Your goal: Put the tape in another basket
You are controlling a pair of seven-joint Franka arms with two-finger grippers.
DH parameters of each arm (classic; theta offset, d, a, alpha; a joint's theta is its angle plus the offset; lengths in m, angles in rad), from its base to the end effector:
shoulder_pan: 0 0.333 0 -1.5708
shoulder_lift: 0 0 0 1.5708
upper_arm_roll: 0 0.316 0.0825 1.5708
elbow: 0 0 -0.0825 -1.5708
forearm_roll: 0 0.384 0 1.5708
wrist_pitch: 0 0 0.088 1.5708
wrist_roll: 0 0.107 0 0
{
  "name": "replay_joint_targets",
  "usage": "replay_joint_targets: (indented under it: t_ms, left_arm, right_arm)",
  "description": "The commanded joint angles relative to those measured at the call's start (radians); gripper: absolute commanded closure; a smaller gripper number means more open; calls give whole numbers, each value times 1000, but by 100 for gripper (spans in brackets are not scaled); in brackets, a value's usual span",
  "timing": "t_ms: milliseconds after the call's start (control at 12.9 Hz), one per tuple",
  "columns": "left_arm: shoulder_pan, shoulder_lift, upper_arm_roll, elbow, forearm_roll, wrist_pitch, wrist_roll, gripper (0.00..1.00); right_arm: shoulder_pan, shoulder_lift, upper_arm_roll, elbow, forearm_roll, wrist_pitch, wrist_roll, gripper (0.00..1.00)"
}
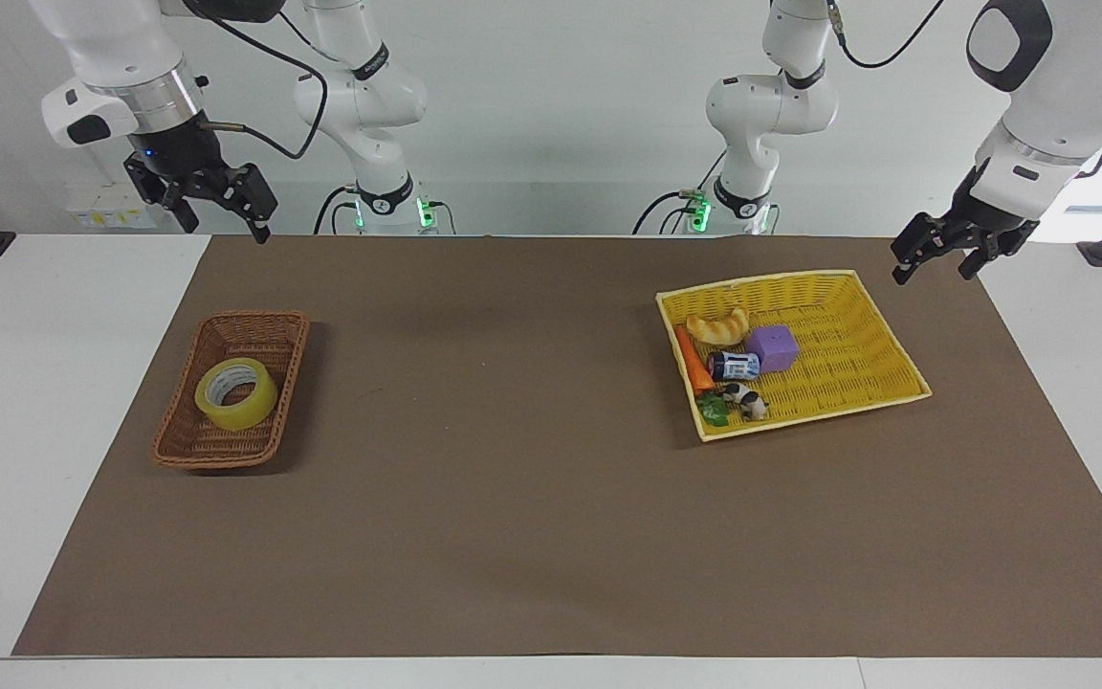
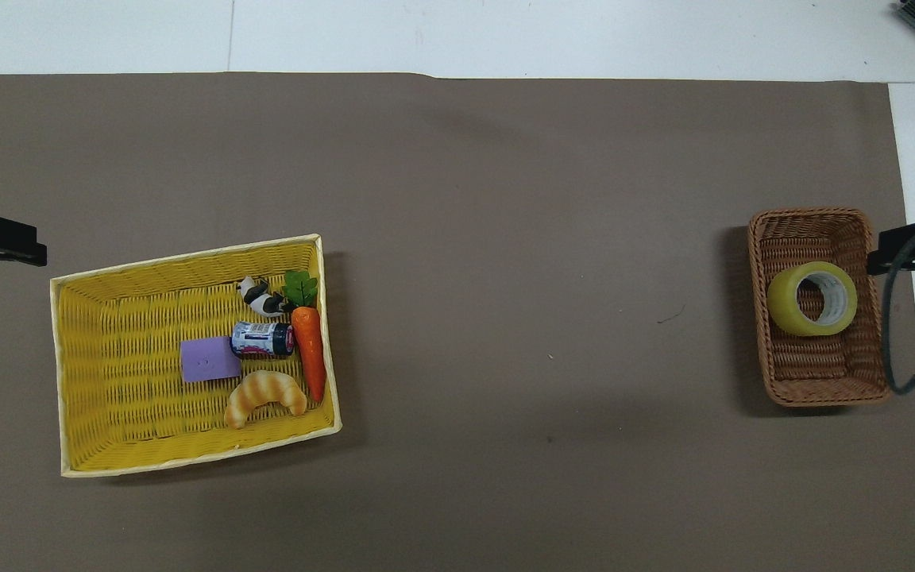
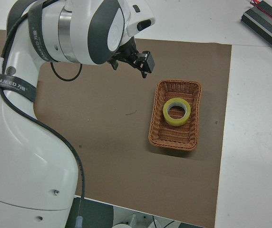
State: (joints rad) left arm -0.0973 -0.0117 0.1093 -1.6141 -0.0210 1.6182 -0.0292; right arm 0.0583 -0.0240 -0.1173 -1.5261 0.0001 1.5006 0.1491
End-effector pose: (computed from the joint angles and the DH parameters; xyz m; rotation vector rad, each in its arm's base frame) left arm 0.5549 0.0049 0.6147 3.1184 0.0655 0.0242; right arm 0.5392 -0.0327 0.6523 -3.1218 0.3259 0.0028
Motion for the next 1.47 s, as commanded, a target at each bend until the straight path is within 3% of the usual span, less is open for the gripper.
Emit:
replay_joint_targets:
  t_ms: [0, 155, 388, 1396]
  left_arm:
    - [-18, -10, 15, -1, 18, 3, 5, 0]
    - [-18, -10, 15, -1, 16, 3, 5, 0]
    - [-18, -10, 15, -1, 18, 3, 5, 0]
    - [-18, -10, 15, -1, 16, 3, 5, 0]
  right_arm:
    - [-17, 22, 7, 20, 37, -2, -23, 0]
    - [-3, -3, 11, 6, 21, -5, -19, 0]
    - [-6, -82, 10, -123, 21, 61, -35, 0]
    - [-15, -80, 10, -128, 3, 64, -128, 0]
